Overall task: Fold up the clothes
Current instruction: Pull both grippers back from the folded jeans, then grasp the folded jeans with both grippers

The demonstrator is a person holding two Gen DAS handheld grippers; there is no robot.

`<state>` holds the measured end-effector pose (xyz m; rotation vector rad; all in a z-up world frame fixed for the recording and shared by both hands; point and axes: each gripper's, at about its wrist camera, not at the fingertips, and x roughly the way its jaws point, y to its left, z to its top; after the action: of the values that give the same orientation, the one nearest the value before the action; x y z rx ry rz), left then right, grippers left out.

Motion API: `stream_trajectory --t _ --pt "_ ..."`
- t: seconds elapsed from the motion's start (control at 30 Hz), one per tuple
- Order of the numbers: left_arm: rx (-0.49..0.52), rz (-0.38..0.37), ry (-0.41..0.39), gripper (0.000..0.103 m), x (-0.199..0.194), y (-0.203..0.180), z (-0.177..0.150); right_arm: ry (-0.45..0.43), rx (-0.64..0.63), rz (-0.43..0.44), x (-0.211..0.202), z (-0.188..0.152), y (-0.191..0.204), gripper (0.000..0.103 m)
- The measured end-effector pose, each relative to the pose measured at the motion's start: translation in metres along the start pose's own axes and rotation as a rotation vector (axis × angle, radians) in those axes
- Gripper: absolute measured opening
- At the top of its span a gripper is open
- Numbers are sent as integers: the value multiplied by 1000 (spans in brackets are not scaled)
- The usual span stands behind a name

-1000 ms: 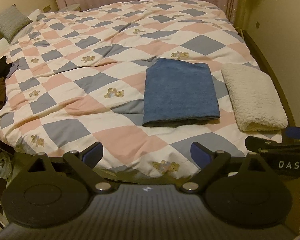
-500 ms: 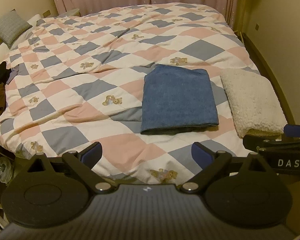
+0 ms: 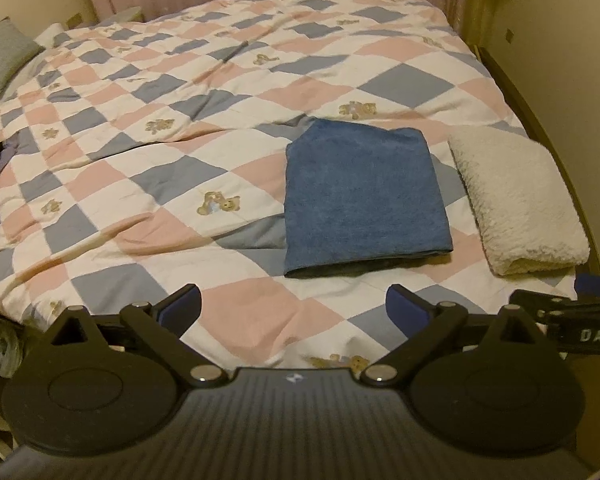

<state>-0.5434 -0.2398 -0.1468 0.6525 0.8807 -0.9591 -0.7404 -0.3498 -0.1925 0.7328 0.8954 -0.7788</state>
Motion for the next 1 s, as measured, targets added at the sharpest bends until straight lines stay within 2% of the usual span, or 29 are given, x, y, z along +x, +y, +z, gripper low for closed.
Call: stream_trajectory --t 0.23,0.47,0.57,0.73,0.8,1.0 --pt "-9 -122 86 98 66 29 31 65 190 85 44 10 -27 101" --pt "-68 -287 167 97 158 61 80 70 323 190 104 53 -45 101" --pt "-82 -335 198 97 203 71 98 72 315 217 134 79 -51 101" --pt "-121 -403 244 97 268 84 117 94 260 186 180 122 -66 101" --pt "-148 -439 257 97 292 88 120 108 242 201 196 133 -70 101" --pt "-163 -528 304 97 339 88 124 186 158 252 246 160 -76 101"
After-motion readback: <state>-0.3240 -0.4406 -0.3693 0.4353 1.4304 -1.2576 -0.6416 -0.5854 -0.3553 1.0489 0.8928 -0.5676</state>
